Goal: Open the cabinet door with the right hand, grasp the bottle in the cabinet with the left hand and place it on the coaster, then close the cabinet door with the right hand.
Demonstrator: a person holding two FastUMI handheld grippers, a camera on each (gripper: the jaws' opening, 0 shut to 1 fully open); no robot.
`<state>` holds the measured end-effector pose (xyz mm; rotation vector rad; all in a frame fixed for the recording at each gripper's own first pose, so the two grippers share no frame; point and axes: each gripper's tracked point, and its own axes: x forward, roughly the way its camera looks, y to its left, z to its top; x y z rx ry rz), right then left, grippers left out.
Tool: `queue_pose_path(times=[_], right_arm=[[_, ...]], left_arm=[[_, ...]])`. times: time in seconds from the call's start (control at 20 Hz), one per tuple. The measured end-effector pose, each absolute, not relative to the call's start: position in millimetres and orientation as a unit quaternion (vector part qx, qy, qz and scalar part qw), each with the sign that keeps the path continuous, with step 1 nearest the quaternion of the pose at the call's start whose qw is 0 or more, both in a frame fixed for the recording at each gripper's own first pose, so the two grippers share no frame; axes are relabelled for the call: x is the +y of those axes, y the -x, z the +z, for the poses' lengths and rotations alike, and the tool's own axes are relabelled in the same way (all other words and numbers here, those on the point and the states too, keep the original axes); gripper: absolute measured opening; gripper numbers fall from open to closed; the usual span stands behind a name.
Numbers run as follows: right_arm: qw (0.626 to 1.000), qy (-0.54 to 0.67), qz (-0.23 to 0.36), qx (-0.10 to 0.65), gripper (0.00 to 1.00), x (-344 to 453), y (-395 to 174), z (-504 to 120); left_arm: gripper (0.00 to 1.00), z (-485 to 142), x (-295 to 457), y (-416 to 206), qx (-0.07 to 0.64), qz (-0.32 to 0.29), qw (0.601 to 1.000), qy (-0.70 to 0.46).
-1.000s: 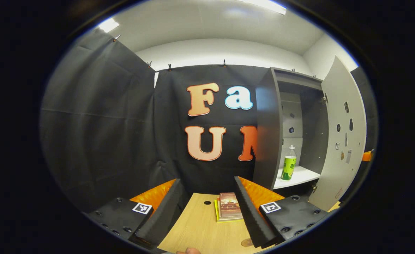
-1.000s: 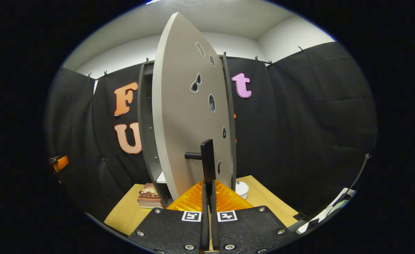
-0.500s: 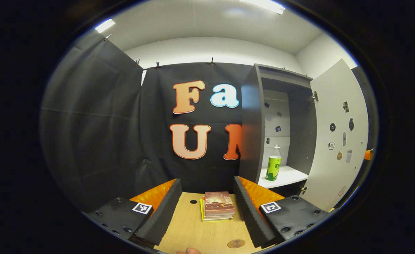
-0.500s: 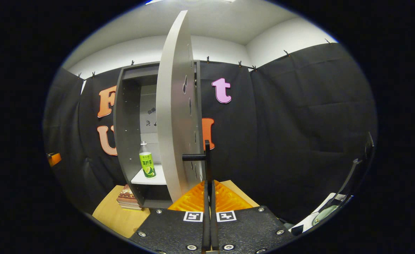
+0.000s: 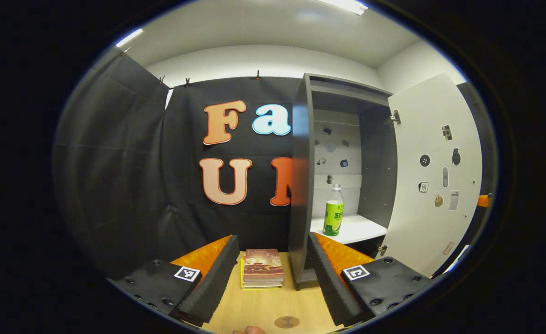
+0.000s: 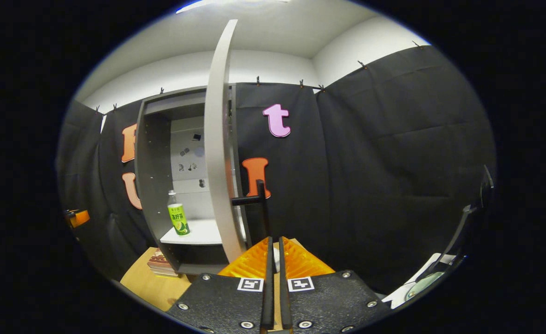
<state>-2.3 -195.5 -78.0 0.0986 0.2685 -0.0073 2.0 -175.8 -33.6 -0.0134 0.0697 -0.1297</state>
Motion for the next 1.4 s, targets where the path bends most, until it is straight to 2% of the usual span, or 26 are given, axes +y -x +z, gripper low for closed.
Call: queue_pose_path(times=[0.2, 0.3, 0.35, 0.4, 0.5, 0.55, 0.65, 0.75, 0.8, 0.85, 0.9, 0.95, 1.25, 1.3, 1.4], right_arm=[[0.99, -0.047, -0.032, 0.132, 0.05, -237, 11, -77], [0.989, -0.035, -0.048, 0.132, 0.14, -254, 13, -76], [0.989, -0.029, -0.052, 0.132, 0.24, -260, 15, -76], [0.989, -0.022, -0.055, 0.132, 0.23, -264, 14, -76], [0.99, -0.008, -0.065, 0.129, 0.35, -275, 13, -74], [0.989, -0.002, -0.069, 0.128, 0.51, -279, 12, -74], [0.989, 0.002, -0.073, 0.127, 0.57, -282, 10, -74], [0.989, 0.005, -0.076, 0.126, 0.73, -288, 9, -74], [0.989, 0.007, -0.081, 0.124, 0.89, -291, 8, -73], [0.989, 0.01, -0.085, 0.124, 0.92, -294, 9, -72], [0.988, 0.011, -0.09, 0.125, 0.87, -296, 9, -72], [0.988, 0.01, -0.094, 0.126, 0.93, -299, 9, -73], [0.984, -0.006, -0.121, 0.129, 0.93, -323, 9, -79], [0.983, -0.009, -0.125, 0.131, 0.93, -325, 9, -81], [0.982, -0.015, -0.133, 0.135, 0.93, -330, 10, -84]], left_arm=[[0.96, -40, -228, -16, 0.04, -0.084, 0.996, 0.018], [0.94, -44, -254, -27, 0.043, -0.098, 0.994, 0.021], [0.94, -46, -266, -33, 0.045, -0.104, 0.993, 0.023], [0.96, -46, -279, -39, 0.045, -0.111, 0.992, 0.025], [0.94, -50, -300, -53, 0.046, -0.117, 0.992, 0.027], [0.96, -54, -311, -59, 0.048, -0.122, 0.991, 0.028], [0.96, -61, -329, -75, 0.053, -0.128, 0.99, 0.028], [0.96, -64, -342, -92, 0.053, -0.128, 0.99, 0.023], [0.96, -64, -348, -100, 0.051, -0.128, 0.99, 0.021], [0.96, -65, -354, -109, 0.05, -0.131, 0.99, 0.02], [0.96, -66, -361, -117, 0.048, -0.132, 0.99, 0.02], [0.96, -66, -366, -125, 0.046, -0.132, 0.99, 0.019], [0.96, -68, -390, -175, 0.036, -0.123, 0.992, 0.003], [0.93, -71, -394, -183, 0.037, -0.123, 0.992, 0.001], [0.96, -79, -399, -200, 0.043, -0.119, 0.992, -0.005]])
